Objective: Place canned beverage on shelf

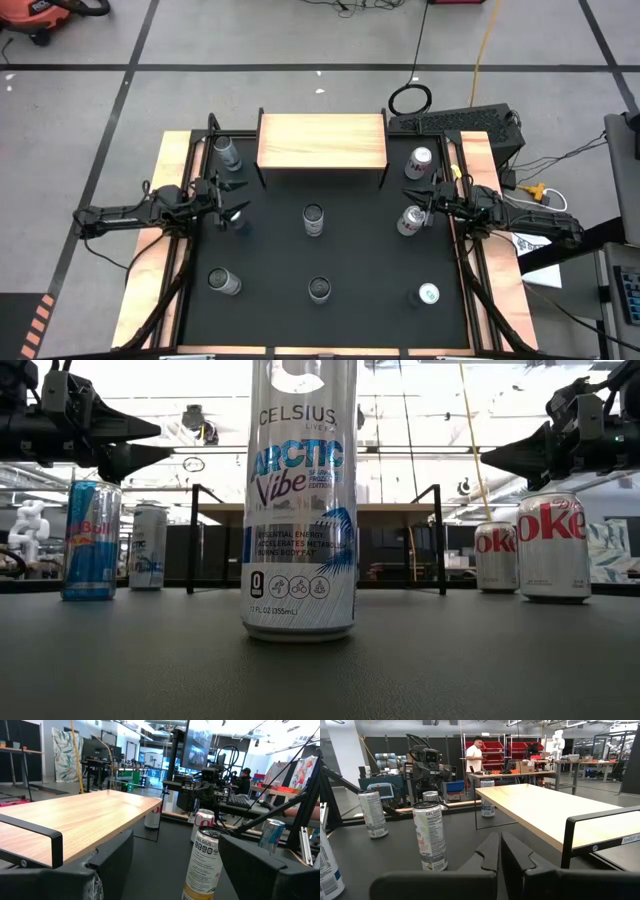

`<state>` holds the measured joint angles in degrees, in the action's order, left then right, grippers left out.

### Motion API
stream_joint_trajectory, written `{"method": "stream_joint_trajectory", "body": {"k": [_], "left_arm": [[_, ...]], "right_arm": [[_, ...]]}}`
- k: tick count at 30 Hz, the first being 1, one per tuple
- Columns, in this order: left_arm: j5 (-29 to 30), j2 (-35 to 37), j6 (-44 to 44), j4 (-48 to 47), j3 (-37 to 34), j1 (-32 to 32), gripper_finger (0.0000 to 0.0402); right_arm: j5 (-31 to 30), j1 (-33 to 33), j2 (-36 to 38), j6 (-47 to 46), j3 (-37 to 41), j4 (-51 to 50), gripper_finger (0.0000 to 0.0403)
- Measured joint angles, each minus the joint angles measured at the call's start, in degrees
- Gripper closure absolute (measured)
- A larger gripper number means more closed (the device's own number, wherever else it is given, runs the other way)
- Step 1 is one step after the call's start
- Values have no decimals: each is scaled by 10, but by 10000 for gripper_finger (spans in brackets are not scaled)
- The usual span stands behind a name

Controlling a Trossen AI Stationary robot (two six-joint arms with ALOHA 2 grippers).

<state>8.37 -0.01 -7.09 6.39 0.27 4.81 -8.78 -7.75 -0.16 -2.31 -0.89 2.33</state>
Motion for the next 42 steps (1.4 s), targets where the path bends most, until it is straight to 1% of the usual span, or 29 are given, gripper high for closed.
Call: {"method": "stream_joint_trajectory", "body": {"k": [26,33,42], "left_arm": [[0,0,0,0,0,0,109],[0,0,0,0,0,0,109],[0,0,0,0,0,0,109]], "right_arm": [[0,0,0,0,0,1,403],[-17,-1,0,79,0,46,403],[-17,-2,0,90,0,73,403]]}}
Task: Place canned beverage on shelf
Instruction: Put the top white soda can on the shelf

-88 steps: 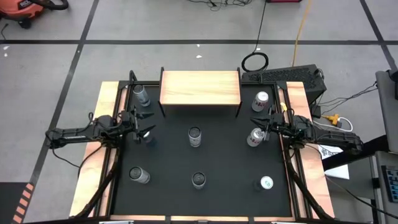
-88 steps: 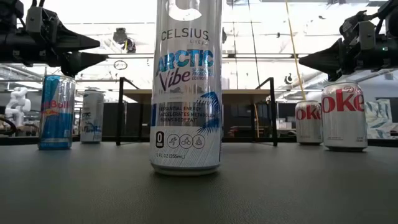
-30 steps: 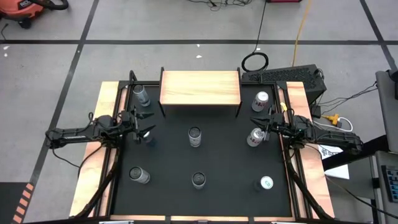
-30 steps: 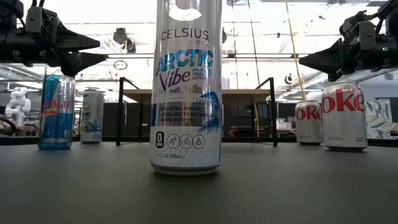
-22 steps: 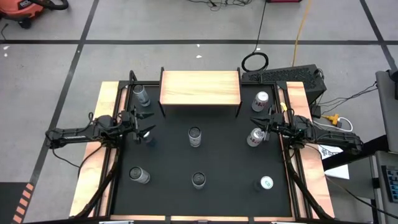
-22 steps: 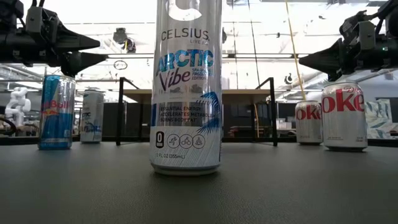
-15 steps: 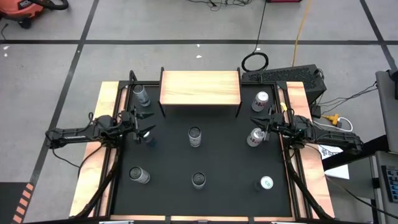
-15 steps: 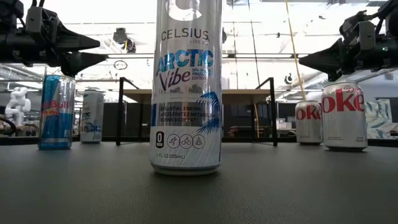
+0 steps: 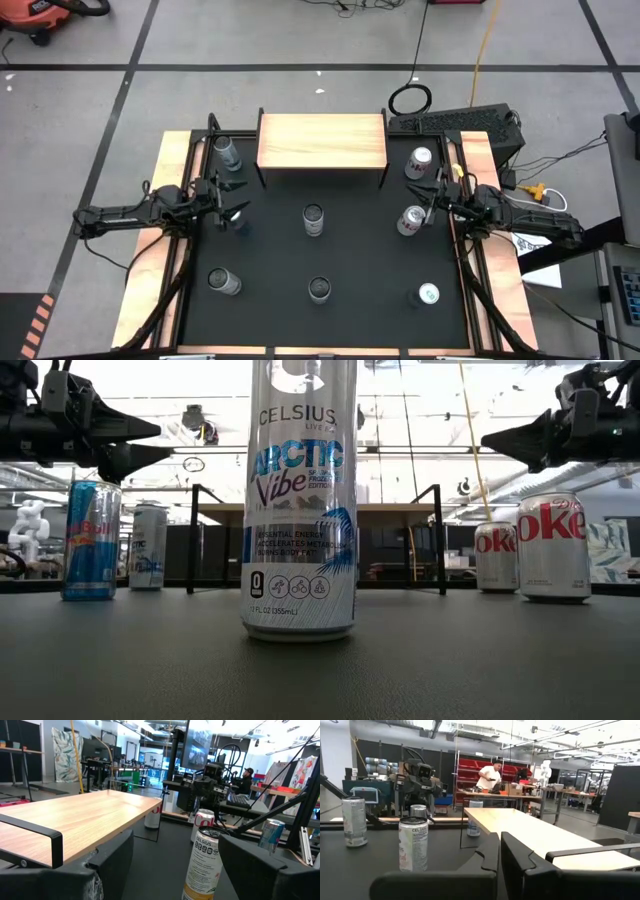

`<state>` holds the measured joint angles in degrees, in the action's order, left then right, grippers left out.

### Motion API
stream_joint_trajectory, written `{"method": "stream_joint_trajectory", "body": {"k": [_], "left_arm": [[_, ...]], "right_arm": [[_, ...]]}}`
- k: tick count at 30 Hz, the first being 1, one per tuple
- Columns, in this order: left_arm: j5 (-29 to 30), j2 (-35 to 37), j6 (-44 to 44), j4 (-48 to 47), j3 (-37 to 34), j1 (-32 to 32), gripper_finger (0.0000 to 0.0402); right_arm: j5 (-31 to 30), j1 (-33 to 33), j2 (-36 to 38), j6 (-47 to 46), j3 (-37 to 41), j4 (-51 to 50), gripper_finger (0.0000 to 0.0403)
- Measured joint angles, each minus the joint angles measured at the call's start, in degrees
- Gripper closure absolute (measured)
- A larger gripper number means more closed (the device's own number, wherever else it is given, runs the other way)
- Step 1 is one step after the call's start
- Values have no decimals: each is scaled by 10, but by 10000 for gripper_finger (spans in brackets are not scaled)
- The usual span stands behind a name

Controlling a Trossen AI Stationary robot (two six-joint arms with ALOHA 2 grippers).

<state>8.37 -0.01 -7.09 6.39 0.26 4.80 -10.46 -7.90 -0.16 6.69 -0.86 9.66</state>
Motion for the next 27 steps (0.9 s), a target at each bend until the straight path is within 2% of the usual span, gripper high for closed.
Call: {"method": "stream_joint_trajectory", "body": {"k": [7,13,19,24,27], "left_arm": [[0,0,0,0,0,0,109],[1,0,0,0,0,0,109],[26,0,-1,0,0,0,109],[58,0,-104,14,0,0,109],[56,0,-122,22,0,0,109]], "right_arm": [[1,0,0,-5,0,30,403],[1,0,0,-43,0,69,403],[0,0,0,-39,0,84,403],[-22,0,0,-45,-6,80,403],[-33,0,0,-57,-6,74,403]]}}
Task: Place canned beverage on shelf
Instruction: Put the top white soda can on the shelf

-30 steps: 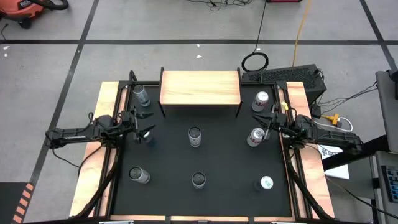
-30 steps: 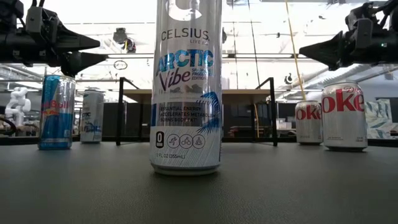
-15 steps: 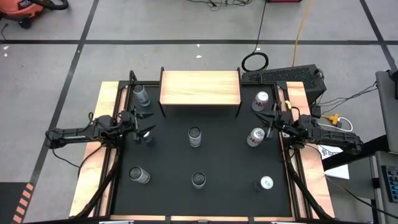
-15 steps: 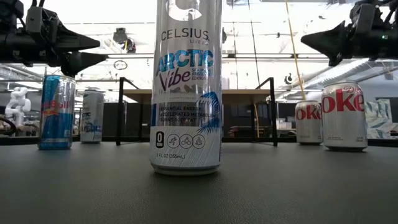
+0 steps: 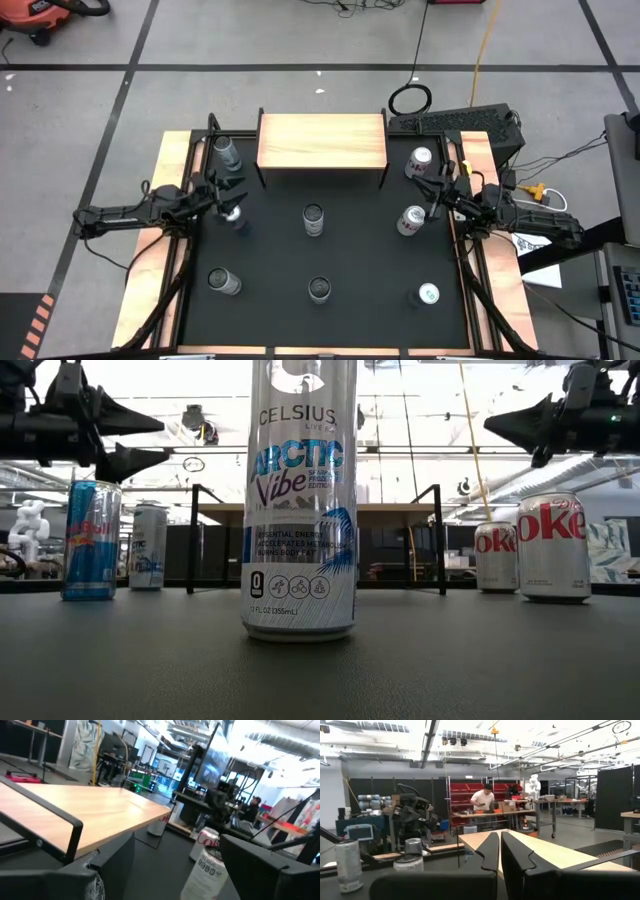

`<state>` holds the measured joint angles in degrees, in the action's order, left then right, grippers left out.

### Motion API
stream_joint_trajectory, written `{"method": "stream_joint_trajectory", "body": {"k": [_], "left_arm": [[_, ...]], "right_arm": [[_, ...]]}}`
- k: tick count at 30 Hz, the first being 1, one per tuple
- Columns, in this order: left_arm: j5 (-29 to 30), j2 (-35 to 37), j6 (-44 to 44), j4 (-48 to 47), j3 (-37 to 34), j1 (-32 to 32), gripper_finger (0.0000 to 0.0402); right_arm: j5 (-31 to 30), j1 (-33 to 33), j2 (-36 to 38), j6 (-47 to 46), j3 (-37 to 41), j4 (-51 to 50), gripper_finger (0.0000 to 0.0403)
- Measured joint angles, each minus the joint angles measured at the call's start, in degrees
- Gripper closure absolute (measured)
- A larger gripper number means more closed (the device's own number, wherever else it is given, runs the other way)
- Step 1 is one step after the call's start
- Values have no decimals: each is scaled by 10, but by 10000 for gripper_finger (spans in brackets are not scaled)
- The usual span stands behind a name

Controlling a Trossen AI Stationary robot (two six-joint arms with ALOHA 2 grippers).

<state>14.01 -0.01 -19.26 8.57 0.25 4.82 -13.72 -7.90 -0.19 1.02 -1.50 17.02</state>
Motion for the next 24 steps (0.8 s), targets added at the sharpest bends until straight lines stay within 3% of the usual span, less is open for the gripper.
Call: {"method": "stream_joint_trajectory", "body": {"k": [9,24], "left_arm": [[61,0,9,21,3,0,109],[68,0,166,-10,32,0,109]], "right_arm": [[2,0,0,1,0,3,403],[5,0,0,-15,0,57,403]]}}
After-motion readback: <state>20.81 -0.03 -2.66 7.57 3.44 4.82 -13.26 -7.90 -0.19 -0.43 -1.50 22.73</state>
